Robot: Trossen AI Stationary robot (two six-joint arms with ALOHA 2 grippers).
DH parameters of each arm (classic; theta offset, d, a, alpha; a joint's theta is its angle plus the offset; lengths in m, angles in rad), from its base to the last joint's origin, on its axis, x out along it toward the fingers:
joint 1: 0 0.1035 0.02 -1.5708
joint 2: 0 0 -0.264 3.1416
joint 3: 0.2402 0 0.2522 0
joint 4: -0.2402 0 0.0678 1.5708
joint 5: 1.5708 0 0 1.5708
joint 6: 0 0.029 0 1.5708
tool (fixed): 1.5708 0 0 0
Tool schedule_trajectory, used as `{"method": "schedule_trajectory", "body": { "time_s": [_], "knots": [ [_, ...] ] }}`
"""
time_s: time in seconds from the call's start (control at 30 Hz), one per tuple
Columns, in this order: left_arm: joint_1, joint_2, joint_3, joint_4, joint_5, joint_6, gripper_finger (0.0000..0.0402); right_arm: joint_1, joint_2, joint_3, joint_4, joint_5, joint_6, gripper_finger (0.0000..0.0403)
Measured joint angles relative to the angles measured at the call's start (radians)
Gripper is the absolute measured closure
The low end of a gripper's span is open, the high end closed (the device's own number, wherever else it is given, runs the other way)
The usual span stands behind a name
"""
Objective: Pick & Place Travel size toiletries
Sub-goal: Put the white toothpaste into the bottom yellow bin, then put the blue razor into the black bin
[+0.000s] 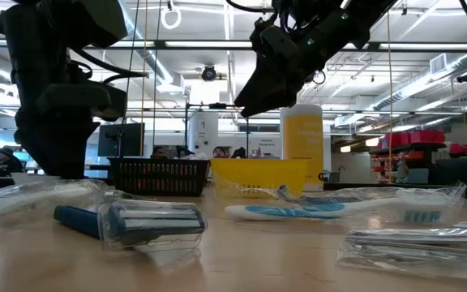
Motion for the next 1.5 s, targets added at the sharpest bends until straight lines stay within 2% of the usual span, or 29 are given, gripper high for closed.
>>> {"method": "schedule_trajectory", "body": {
  "time_s": [0.13, 0.37, 0.6, 0.8, 0.97, 1.23, 1.5],
  "knots": [
    [0.000, 0.000, 0.000, 0.006, 0.016, 0.055, 0.0232, 0.002, 0.000, 0.000, 0.000, -0.071, 0.000, 0.0167],
    [0.000, 0.000, 0.000, 0.004, 0.021, 0.103, 0.0229, 0.020, 0.000, 0.000, -0.001, -0.079, -0.009, 0.0154],
    [-0.001, 0.000, 0.067, -0.008, 0.009, 0.262, 0.0201, 0.045, 0.000, 0.000, -0.032, -0.118, -0.019, 0.0142],
    [-0.009, 0.000, 0.135, -0.002, -0.007, 0.408, 0.0192, 0.068, 0.000, 0.000, -0.097, -0.114, -0.019, 0.0148],
    [-0.059, 0.000, 0.155, 0.017, 0.014, 0.511, 0.0191, 0.082, 0.000, 0.000, -0.121, -0.113, -0.019, 0.0157],
    [-0.172, 0.000, 0.155, 0.212, -0.018, 0.619, 0.0191, 0.090, 0.000, 0.000, -0.120, -0.112, -0.019, 0.0154],
    [-0.251, 0.000, 0.155, 0.230, -0.089, 0.592, 0.0191, 0.108, 0.000, 0.000, -0.181, -0.111, 0.013, 0.0147]
  ]
}}
